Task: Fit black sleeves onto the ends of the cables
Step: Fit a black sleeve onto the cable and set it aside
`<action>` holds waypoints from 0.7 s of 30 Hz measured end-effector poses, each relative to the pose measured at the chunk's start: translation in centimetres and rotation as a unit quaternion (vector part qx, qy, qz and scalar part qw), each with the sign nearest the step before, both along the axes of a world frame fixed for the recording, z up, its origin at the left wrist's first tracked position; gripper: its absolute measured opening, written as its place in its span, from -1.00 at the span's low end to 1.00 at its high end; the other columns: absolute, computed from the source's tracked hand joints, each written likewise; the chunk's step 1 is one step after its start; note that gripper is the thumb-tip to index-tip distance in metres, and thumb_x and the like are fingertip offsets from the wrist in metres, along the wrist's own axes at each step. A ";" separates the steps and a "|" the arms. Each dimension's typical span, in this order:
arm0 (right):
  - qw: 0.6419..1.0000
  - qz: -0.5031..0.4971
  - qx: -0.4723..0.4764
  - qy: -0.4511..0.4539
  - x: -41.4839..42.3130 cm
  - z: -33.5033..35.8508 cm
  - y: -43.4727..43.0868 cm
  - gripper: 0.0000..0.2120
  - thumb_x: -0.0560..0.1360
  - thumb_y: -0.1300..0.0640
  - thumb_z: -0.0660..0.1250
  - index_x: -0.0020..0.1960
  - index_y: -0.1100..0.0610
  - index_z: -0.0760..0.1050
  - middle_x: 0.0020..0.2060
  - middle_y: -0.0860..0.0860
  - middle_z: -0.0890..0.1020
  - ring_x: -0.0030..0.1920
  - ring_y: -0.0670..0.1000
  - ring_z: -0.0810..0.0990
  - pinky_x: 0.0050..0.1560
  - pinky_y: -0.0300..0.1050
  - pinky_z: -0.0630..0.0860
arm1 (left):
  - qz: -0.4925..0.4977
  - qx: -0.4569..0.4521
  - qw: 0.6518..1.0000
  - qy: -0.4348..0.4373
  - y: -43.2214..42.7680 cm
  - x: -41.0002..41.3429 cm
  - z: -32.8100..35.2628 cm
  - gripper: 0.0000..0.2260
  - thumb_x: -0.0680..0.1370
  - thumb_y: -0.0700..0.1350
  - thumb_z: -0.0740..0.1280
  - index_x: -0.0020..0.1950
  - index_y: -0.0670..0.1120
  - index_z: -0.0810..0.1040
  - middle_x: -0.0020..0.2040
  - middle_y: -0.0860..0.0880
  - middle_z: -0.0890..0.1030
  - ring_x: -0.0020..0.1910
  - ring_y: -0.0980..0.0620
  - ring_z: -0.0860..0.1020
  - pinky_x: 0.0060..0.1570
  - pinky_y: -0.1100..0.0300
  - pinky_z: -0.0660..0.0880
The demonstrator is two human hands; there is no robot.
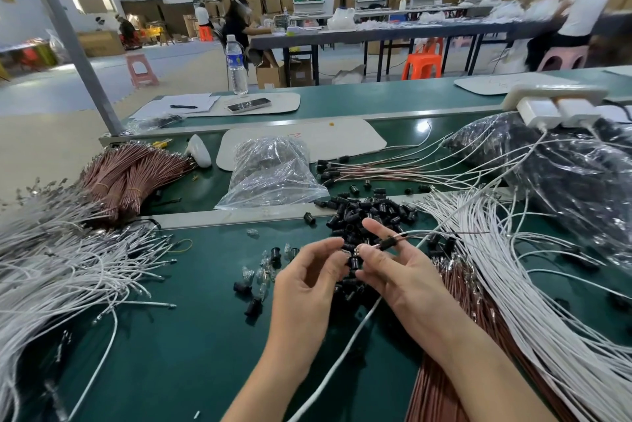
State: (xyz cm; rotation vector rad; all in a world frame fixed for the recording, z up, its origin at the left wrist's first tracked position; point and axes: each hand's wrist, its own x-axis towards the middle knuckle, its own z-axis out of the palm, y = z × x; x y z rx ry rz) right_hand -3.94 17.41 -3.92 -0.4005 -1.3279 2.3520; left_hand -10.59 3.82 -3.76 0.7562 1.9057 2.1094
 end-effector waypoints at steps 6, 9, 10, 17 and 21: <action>1.000 -0.005 0.006 0.002 0.1 0.3 -0.2 -0.55 0.33 0.18 0.52 0.22 0.03 0.65 -0.22 0.06 0.67 -0.20 -0.04 0.67 -0.13 -0.21 0.63 | -0.008 0.015 0.999 -0.028 0.1 -0.2 0.0 -0.87 0.54 -0.19 0.42 0.06 -0.07 0.70 -0.12 -0.02 0.74 -0.17 0.11 0.69 -0.12 0.37 0.57; 1.000 -0.006 0.026 -0.002 0.2 0.5 -0.3 -0.52 0.31 0.16 0.53 0.23 0.03 0.64 -0.19 0.08 0.69 -0.17 -0.03 0.69 -0.11 -0.22 0.64 | -0.009 0.018 0.999 -0.027 0.1 -0.3 -0.1 -0.89 0.56 -0.22 0.42 0.05 -0.10 0.70 -0.14 -0.03 0.74 -0.20 0.13 0.67 -0.14 0.37 0.56; 0.999 -0.006 0.033 -0.003 0.2 0.5 -0.4 -0.54 0.30 0.15 0.53 0.20 0.01 0.66 -0.18 0.08 0.70 -0.15 -0.03 0.69 -0.10 -0.23 0.64 | -0.011 0.016 0.999 -0.025 0.1 -0.2 -0.1 -0.90 0.56 -0.21 0.43 0.05 -0.09 0.70 -0.14 -0.03 0.74 -0.19 0.13 0.68 -0.13 0.37 0.56; 0.998 -0.018 0.066 -0.006 0.3 0.6 -0.5 -0.61 0.31 0.09 0.53 0.13 -0.11 0.69 -0.15 0.06 0.72 -0.08 -0.02 0.69 -0.07 -0.24 0.61 | -0.020 -0.003 1.000 -0.008 0.0 -0.2 -0.5 -0.89 0.57 -0.17 0.43 0.06 -0.01 0.69 -0.08 0.03 0.74 -0.11 0.09 0.70 -0.06 0.33 0.57; 0.995 -0.025 0.100 -0.011 0.4 0.6 -0.5 -0.63 0.32 0.05 0.53 0.11 -0.14 0.68 -0.13 0.05 0.73 -0.04 -0.01 0.71 0.00 -0.23 0.61 | -0.015 -0.007 1.000 0.003 0.0 -0.1 -0.6 -0.89 0.57 -0.19 0.44 0.04 -0.01 0.69 -0.10 0.04 0.74 -0.14 0.10 0.70 -0.09 0.34 0.57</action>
